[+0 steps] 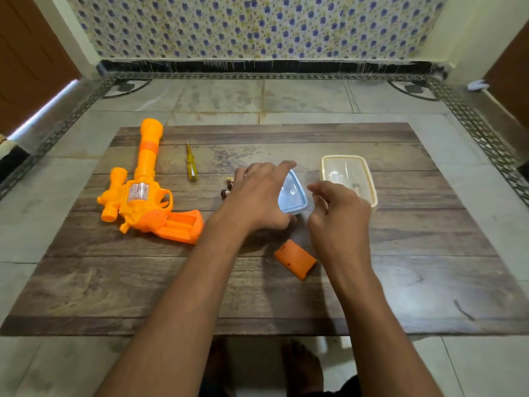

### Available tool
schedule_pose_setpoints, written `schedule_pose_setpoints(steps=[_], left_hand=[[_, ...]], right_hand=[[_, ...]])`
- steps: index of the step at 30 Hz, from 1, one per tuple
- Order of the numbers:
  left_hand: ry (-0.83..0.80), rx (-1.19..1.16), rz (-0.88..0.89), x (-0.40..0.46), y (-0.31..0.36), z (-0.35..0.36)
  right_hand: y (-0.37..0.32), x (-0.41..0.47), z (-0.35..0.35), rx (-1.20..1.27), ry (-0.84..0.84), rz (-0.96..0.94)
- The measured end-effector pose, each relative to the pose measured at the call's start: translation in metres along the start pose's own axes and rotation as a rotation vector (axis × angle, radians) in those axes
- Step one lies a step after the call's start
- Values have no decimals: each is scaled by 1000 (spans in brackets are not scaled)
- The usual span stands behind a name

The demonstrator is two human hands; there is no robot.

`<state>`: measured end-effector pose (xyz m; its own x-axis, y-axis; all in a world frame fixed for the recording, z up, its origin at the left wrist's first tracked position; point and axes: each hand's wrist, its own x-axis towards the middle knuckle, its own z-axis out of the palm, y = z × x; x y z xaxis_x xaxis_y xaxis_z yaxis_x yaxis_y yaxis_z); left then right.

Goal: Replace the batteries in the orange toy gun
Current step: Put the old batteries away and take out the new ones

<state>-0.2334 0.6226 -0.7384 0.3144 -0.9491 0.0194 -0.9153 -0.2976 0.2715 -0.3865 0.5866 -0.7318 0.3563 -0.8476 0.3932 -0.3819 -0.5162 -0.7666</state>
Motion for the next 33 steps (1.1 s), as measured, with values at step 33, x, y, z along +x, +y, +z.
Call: schedule_pose_setpoints(steps=[33], left_hand=[[673, -417, -64, -63, 2, -17]], right_hand=[[-4, -8, 37, 21, -221, -342]])
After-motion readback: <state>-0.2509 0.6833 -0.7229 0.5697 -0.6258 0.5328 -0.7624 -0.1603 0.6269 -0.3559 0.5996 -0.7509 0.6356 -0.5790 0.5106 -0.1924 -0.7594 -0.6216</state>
